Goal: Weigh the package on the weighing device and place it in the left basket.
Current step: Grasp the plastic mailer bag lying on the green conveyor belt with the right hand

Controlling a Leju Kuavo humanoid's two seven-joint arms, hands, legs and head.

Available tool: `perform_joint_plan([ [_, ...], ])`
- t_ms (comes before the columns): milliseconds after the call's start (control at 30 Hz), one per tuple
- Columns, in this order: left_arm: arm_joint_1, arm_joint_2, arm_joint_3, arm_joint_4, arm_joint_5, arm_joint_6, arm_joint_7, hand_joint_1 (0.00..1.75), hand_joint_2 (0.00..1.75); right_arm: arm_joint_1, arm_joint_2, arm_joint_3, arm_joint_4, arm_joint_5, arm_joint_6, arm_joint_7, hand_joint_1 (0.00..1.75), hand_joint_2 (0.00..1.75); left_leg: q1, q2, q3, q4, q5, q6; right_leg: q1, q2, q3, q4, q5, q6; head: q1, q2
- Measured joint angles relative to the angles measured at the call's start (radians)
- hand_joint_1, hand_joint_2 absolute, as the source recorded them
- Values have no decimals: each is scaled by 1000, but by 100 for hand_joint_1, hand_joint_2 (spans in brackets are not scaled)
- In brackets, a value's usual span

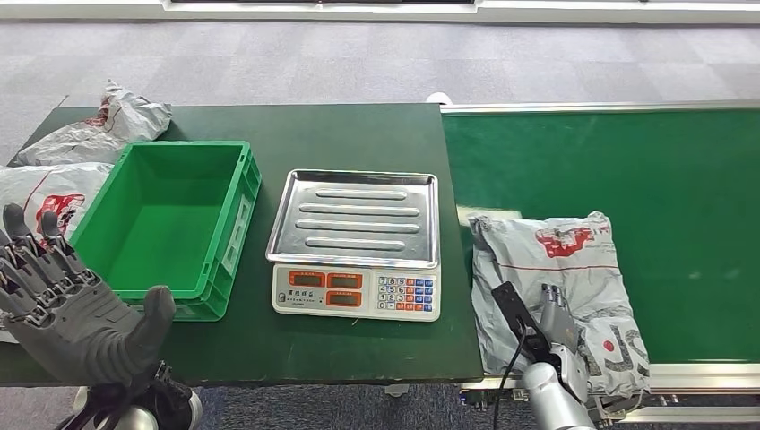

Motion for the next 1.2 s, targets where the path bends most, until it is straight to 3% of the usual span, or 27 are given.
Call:
perform_joint_plan([
  [1167,-4,-5,0,8,0,0,0,0,175,-25,9,5,46,21,-14,38,0,175,0,0,1,0,0,0,0,0,1,0,0,0,0,0],
  [1200,-6,-5,0,9,0,0,0,0,175,-29,9,6,53,26,-5,45,22,175,0,0,2,0,0,0,0,0,1,0,0,0,0,0],
])
